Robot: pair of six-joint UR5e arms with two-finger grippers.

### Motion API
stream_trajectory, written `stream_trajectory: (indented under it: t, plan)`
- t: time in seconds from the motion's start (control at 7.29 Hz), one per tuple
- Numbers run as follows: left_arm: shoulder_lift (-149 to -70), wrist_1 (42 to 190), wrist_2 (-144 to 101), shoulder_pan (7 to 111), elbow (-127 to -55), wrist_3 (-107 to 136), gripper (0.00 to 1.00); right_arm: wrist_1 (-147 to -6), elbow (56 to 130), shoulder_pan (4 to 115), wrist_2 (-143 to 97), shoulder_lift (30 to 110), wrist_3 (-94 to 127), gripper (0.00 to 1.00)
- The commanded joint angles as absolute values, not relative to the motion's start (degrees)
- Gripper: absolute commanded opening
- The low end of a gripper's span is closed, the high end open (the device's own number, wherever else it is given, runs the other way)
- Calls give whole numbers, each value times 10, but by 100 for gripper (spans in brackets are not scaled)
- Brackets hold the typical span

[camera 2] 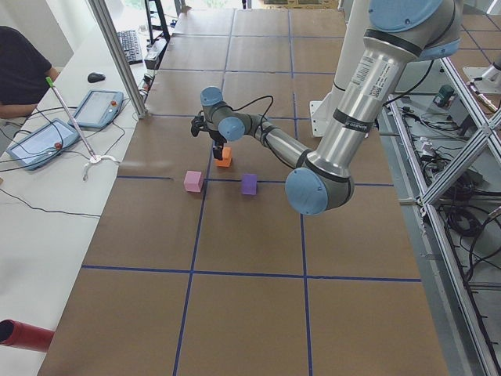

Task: Arrange blocks in a line
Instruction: 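Move the left gripper in toward the orange cube, then lower the left gripper and grasp the orange cube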

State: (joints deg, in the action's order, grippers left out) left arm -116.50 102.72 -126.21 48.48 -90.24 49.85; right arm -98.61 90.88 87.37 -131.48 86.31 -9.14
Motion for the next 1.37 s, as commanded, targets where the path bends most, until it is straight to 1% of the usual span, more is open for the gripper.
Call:
stream_trajectory:
  t: [0.0,0.14,0.82,1.24]
  plan:
    - [-1166,1034,-1261,479,-897,535,99,-986,909,874,-1315,863,-91,100]
    - [-1178,1036,-1261,478,-881,552,99,-986,909,874,-1315,863,-91,100]
    - [-1192,1044,-1261,462,-843,555,99,-986,909,874,-1315,863,-91,100]
    - [-1195,1053,-1261,454,-835,554,98,-986,909,874,-1315,863,-91,100]
